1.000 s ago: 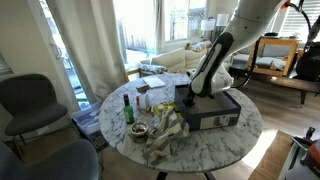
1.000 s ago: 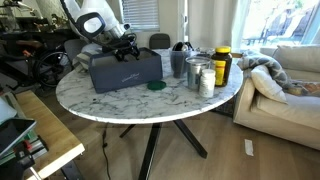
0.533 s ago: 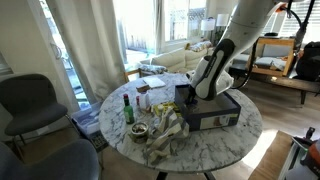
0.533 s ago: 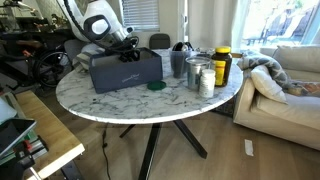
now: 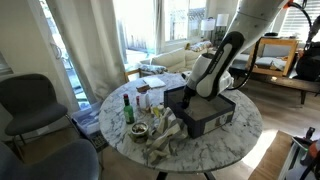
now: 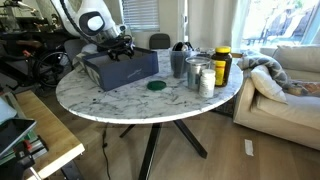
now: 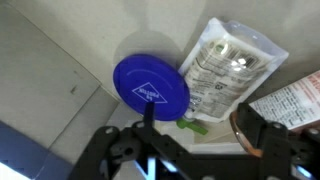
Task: Put the blue lid on the silver cup
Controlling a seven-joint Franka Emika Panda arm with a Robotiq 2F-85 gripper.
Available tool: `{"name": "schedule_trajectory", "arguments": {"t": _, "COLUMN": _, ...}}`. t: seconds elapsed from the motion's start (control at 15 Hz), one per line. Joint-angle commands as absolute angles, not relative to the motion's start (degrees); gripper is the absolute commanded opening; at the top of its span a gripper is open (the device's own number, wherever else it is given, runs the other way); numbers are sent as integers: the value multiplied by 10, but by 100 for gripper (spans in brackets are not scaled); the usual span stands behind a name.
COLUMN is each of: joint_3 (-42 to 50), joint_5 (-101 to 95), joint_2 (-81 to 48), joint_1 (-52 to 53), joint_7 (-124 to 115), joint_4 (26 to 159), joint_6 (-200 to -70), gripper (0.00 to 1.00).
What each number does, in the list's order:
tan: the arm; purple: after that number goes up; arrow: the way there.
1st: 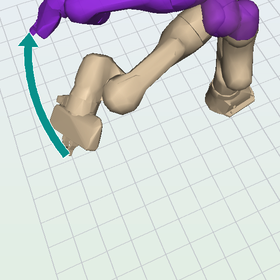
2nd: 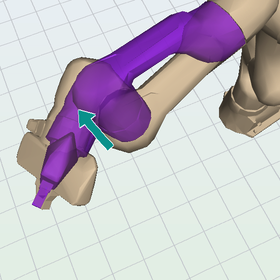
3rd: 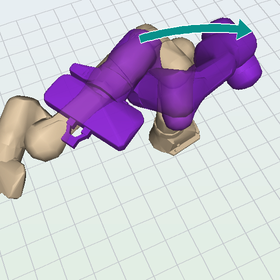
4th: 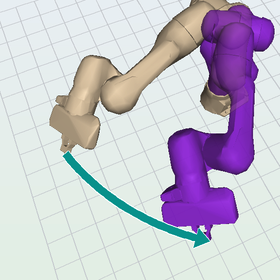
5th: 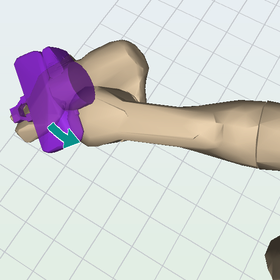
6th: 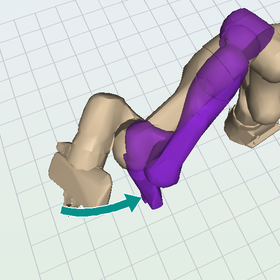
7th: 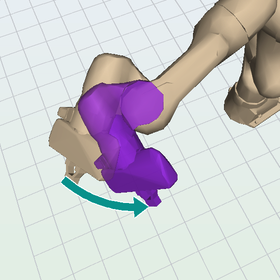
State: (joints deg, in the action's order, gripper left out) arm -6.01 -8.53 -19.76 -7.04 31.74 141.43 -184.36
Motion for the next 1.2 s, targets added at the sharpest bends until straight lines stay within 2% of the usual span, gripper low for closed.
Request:
{"name": "schedule_trajectory", "arguments": {"t": 0.0, "joint_3": -55, "joint_5": -87, "joint_2": -132, "joint_1": -81, "joint_7": 311, "joint_4": 1463, "joint_6": -1809, "gripper": 100}}
{"name": "schedule_trajectory", "arguments": {"t": 0.13, "joint_3": -93, "joint_5": -83, "joint_2": -138, "joint_1": -123, "joint_7": 325, "joint_4": 1461, "joint_6": -1809, "gripper": 100}}
{"name": "schedule_trajectory", "arguments": {"t": 0.27, "joint_3": -84, "joint_5": -88, "joint_2": -164, "joint_1": -130, "joint_7": 332, "joint_4": 1447, "joint_6": -1825, "gripper": 100}}
{"name": "schedule_trajectory", "arguments": {"t": 0.4, "joint_3": -20, "joint_5": -134, "joint_2": -182, "joint_1": -95, "joint_7": 303, "joint_4": 1432, "joint_6": -1832, "gripper": 100}}
{"name": "schedule_trajectory", "arguments": {"t": 0.53, "joint_3": 24, "joint_5": -160, "joint_2": -202, "joint_1": -74, "joint_7": 303, "joint_4": 1412, "joint_6": -1836, "gripper": 95}}
{"name": "schedule_trajectory", "arguments": {"t": 0.8, "joint_3": 46, "joint_5": -189, "joint_2": -236, "joint_1": -53, "joint_7": 299, "joint_4": 1372, "joint_6": -1836, "gripper": 96}}
{"name": "schedule_trajectory", "arguments": {"t": 0.93, "joint_3": 28, "joint_5": -198, "joint_2": -237, "joint_1": -51, "joint_7": 302, "joint_4": 1368, "joint_6": -1833, "gripper": 100}}
{"name": "schedule_trajectory", "arguments": {"t": 1.13, "joint_3": 5, "joint_5": -209, "joint_2": -223, "joint_1": -39, "joint_7": 302, "joint_4": 1378, "joint_6": -1831, "gripper": 100}}
